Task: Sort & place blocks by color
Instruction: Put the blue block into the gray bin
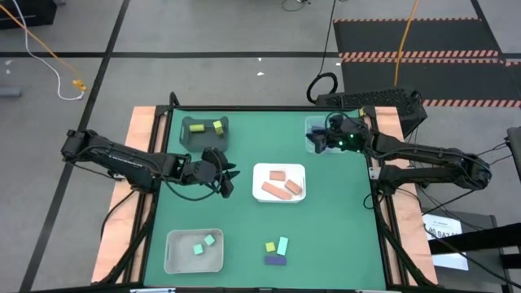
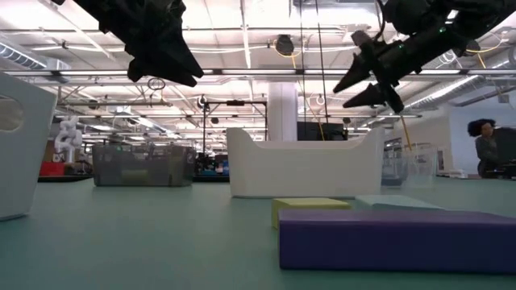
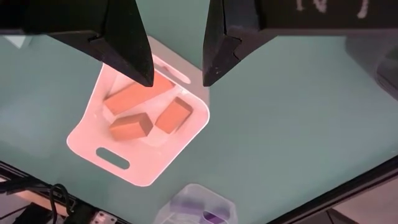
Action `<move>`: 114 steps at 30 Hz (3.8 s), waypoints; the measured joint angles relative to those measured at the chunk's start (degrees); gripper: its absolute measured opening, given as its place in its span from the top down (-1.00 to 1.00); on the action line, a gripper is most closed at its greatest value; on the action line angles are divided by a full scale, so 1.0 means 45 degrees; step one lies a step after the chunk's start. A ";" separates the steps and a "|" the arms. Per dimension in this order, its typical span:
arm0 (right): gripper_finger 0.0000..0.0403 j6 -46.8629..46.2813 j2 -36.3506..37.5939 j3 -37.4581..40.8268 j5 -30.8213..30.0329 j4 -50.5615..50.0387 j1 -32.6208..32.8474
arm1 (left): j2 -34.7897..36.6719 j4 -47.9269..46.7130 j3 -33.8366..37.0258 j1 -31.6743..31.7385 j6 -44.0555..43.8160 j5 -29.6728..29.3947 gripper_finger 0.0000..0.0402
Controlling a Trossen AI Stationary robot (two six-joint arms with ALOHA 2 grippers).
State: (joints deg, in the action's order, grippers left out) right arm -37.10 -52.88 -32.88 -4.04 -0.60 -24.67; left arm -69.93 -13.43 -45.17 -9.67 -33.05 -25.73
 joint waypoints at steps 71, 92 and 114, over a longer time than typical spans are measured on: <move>0.01 0.9183 -1.1419 -0.6699 0.2255 -0.1902 1.1255 | -0.0889 0.3615 -0.0005 -0.5155 -0.1819 0.0255 0.30; 0.01 0.9719 -1.2570 -0.6732 0.2280 -0.0223 1.1259 | -0.0889 0.3677 -0.0005 -0.5634 -0.1595 0.0241 0.30; 0.02 0.8393 -1.2546 -0.6722 0.1882 0.0263 1.1230 | -0.0889 0.3599 -0.0005 -0.5634 -0.1639 0.0241 0.30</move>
State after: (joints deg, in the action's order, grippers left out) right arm 0.67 -109.34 -63.13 4.43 0.58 25.87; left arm -73.93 2.76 -45.19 -35.03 -40.42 -24.64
